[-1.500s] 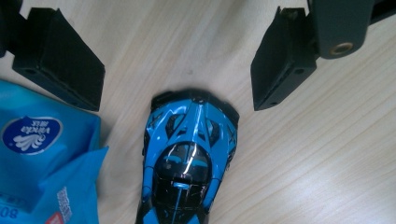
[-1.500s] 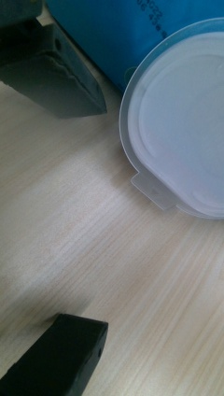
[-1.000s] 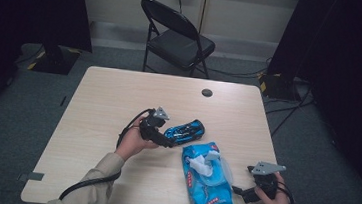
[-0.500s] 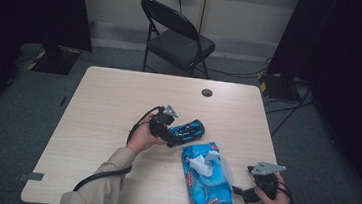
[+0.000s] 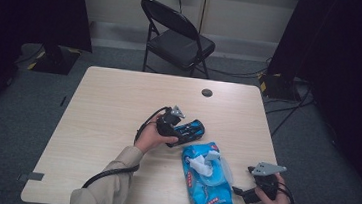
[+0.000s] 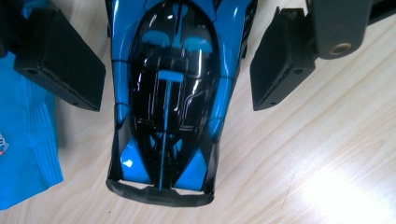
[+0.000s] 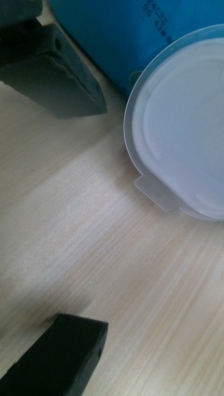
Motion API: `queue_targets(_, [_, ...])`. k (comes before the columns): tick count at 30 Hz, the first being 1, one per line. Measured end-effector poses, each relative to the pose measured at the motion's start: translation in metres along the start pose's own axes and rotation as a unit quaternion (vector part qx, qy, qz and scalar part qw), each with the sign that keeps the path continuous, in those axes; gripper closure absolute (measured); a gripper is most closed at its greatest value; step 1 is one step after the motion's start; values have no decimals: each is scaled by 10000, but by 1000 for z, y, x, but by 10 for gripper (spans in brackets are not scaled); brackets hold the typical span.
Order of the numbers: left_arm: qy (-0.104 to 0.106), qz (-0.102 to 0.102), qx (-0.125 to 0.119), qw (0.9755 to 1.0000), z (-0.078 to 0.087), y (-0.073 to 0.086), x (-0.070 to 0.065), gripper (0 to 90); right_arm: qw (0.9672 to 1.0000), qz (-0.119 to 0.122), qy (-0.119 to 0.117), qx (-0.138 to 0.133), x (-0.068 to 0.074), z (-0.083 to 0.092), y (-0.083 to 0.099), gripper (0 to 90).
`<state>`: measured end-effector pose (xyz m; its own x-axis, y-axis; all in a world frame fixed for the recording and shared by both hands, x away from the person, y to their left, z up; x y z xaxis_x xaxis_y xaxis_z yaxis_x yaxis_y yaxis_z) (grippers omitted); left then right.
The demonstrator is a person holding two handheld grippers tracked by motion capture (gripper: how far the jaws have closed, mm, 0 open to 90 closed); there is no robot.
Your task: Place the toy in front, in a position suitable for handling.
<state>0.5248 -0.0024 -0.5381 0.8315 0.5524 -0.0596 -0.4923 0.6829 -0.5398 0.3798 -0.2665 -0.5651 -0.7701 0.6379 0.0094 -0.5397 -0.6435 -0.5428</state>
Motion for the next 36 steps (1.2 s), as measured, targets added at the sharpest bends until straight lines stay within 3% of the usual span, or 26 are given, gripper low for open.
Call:
queue_targets(12, [-30,-252,127,9996,-11,-3,1,195,10000,5,-4,-1,0,0,0,0])
queue_targets(23, [24,-306,146,9994,-23,0,0,201,10000,10,-12,-1,0,0,0,0])
queue_targets(27, [-6,-331,155,9993,-24,-1,0,205,10000,18,-16,-2,0,0,1,0])
queue_targets(29, [-33,-465,166,9988,-23,-1,-2,238,10000,18,-16,-1,0,0,1,0])
queue_targets(36, [-2,-475,182,9987,-23,0,-3,258,10000,20,-16,-1,0,0,1,0])
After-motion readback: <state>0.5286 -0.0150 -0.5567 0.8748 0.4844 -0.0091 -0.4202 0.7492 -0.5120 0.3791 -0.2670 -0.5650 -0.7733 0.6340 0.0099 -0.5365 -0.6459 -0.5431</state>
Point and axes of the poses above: each handheld gripper's, and its own axes: z roughly backward along the jaws, y roughly out of its underside, x roughly to its left, the point moved 8 cm from there along -z, roughly forward along the jaws, and after that the axes turned 12 degrees about x, right-handed, at the moved point
